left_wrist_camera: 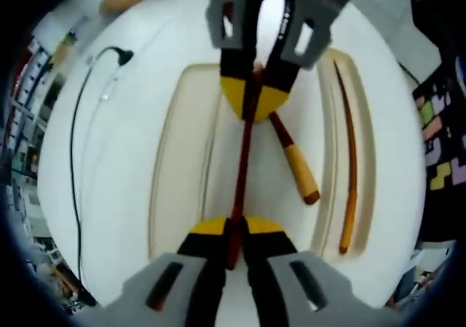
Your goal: Arrange the utensils inside the cutlery case until each visible utensil rests in its matching compartment.
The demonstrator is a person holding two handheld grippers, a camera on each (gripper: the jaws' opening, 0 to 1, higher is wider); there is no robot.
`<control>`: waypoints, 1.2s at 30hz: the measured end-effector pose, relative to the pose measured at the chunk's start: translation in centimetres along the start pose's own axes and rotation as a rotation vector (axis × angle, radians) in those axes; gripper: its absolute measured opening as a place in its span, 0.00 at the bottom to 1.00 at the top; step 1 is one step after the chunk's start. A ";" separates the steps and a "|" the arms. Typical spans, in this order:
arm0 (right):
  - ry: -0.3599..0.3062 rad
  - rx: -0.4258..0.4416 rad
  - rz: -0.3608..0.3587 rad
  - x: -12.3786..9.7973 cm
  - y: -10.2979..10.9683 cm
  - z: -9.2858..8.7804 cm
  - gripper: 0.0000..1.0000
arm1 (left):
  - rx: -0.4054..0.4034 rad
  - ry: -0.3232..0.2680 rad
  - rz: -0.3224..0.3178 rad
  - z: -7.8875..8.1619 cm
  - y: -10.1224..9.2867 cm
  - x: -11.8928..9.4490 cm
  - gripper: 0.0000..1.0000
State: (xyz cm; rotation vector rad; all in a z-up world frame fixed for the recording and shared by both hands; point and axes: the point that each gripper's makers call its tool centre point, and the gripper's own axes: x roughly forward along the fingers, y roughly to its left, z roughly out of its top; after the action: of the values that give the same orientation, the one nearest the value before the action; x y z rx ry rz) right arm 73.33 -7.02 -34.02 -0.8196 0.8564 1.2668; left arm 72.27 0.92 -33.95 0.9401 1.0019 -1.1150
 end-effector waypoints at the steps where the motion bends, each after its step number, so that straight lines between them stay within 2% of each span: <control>1: -0.006 -0.006 0.000 0.0 0.0 -0.1 0.03 | 0.012 -0.005 0.013 0.0 -0.2 -0.1 0.07; 3: -0.009 -0.023 -0.004 0.0 0.2 0.1 0.03 | 0.066 -0.015 0.031 0.0 -0.3 -0.1 0.06; 6: -0.026 -0.063 -0.031 0.0 0.3 0.1 0.02 | 0.056 -0.002 0.026 0.0 -0.4 -0.1 0.06; 8: -0.031 -0.052 -0.036 0.0 0.2 0.1 0.02 | 0.068 0.007 0.019 0.0 -0.6 -0.1 0.06; 12: -0.033 -0.054 -0.044 0.0 0.1 0.2 0.02 | 0.028 0.040 -0.032 0.1 -0.6 -0.3 0.06; 15: -0.034 -0.053 -0.041 -0.1 0.3 0.3 0.02 | 0.056 0.071 -0.027 0.1 -0.8 -0.9 0.06; 21: -0.059 -0.067 -0.049 -0.6 0.3 0.8 0.02 | 0.047 0.076 -0.034 0.2 -0.2 -2.0 0.06; 31: -0.092 -0.095 -0.057 -0.7 0.6 2.7 0.02 | 0.072 0.103 0.002 -0.6 0.9 -4.2 0.06; 33: -0.097 -0.115 -0.075 -0.9 0.5 3.0 0.02 | 0.072 0.098 0.010 -0.7 1.0 -4.7 0.06; 34: -0.107 -0.160 -0.114 -1.0 0.1 3.4 0.02 | 0.067 0.093 0.015 -0.7 1.1 -5.0 0.06; 36: -0.107 -0.199 -0.116 -1.0 0.6 3.6 0.02 | 0.061 0.088 0.019 -0.8 1.1 -5.5 0.06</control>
State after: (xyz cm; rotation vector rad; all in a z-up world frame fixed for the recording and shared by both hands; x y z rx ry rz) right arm 72.98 -4.25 -31.49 -0.9364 0.5955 1.2943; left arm 72.44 3.25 -28.84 1.0533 1.0336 -1.1013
